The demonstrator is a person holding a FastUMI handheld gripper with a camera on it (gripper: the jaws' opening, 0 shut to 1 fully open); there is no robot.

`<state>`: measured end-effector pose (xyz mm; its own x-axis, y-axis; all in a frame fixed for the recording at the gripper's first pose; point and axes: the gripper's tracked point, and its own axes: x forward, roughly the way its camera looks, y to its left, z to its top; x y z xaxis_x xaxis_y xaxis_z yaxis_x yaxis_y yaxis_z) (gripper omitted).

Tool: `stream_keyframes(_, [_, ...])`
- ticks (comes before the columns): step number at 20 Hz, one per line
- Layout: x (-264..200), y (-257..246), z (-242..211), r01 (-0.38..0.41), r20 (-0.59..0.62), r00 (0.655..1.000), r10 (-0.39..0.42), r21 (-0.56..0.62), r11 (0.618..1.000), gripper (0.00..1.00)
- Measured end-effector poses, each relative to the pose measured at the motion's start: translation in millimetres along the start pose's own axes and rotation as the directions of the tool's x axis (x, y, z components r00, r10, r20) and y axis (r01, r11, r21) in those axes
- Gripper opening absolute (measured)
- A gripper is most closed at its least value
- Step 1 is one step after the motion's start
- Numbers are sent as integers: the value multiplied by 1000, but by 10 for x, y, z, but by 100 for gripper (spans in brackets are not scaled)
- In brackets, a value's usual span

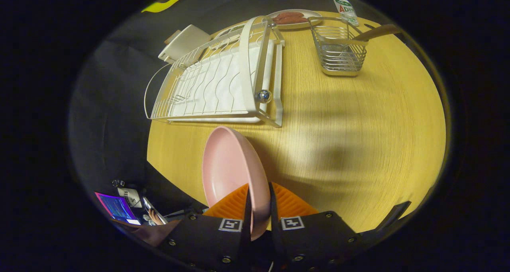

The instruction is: Take the plate from the dish rack, then take the spoon from the basket and place it into the plate.

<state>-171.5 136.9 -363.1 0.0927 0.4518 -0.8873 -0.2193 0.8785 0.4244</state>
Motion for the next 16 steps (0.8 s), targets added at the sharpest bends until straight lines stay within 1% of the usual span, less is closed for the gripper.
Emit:
stream_keyframes(1, [-9, -97, 41, 27, 25, 999, -26, -38, 999, 27])
stream_keyframes(2, [-43, -111, 74, 27, 46, 999, -24, -61, 998, 46])
stream_keyframes(3, [-112, -137, 132, 39, 85, 996, -33, -71, 997, 54])
stream_keyframes(4, [-179, -185, 222, 60, 149, 988, -47, -83, 995, 56])
stream_keyframes(5, [-278, -217, 354, 82, 236, 970, -57, -99, 992, 56])
stream_keyframes(6, [-404, -239, 463, 106, 334, 941, -61, -118, 987, 56])
stream_keyframes(7, [-566, -281, 603, 142, 443, 894, -71, -129, 981, 56])
stream_keyframes(8, [-702, -336, 713, 183, 543, 836, -86, -128, 975, 56])
stream_keyframes(10, [-1045, -432, 886, 245, 708, 698, -107, -95, 965, 56])
stream_keyframes(11, [-1157, -484, 947, 270, 769, 629, -110, -84, 959, 56])
stream_keyframes(12, [-1206, -552, 974, 309, 813, 570, -123, -73, 948, 56])
stream_keyframes(13, [-1254, -637, 988, 348, 835, 533, -140, -65, 935, 56])
stream_keyframes(14, [-1279, -710, 964, 375, 850, 503, -157, -51, 926, 56])
stream_keyframes(15, [-1269, -789, 967, 382, 858, 485, -171, -32, 924, 56])
stream_keyframes(16, [-1242, -849, 1014, 370, 864, 469, -180, -7, 929, 56])
